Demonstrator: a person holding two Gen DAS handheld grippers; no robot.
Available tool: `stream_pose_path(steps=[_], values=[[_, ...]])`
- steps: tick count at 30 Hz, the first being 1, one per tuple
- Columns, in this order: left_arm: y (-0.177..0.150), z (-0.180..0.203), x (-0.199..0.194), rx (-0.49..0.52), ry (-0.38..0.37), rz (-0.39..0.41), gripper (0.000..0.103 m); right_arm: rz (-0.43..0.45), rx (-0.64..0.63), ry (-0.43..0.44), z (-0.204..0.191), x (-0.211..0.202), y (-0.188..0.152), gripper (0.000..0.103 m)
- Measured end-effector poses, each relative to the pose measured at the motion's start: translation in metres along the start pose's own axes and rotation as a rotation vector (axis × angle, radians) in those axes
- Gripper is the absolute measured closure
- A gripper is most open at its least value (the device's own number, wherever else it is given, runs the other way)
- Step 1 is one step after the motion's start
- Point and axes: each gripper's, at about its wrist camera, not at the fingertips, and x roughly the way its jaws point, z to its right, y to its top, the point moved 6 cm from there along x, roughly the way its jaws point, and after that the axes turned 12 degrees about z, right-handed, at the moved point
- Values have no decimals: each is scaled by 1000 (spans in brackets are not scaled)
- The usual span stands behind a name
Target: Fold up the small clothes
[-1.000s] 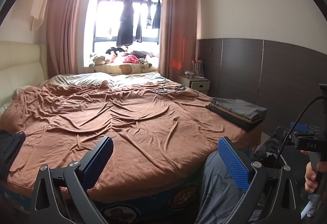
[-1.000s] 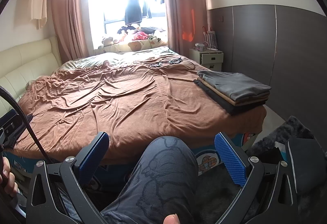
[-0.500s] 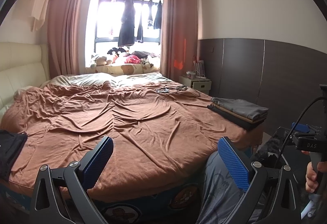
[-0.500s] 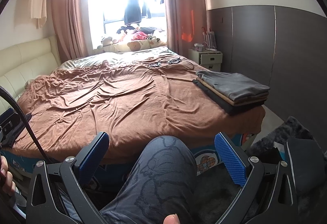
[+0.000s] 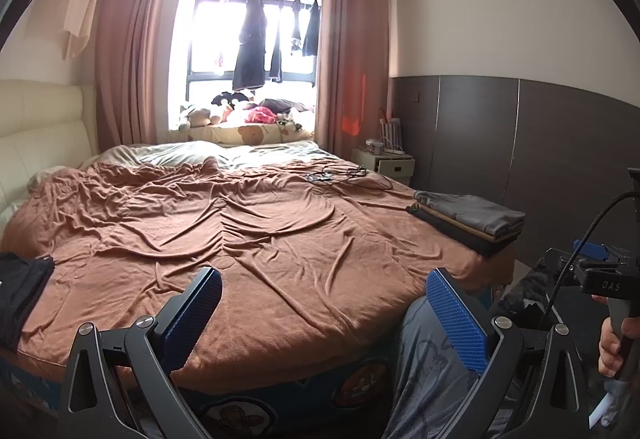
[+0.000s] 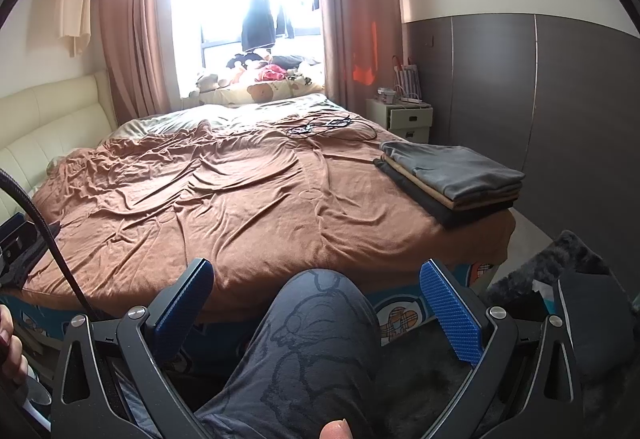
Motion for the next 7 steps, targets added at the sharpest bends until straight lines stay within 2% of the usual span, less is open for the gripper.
stream_pose_path(steps=[7], values=[[4,5,-7,0,4,9,0,9,8,3,7,-5,0,0]])
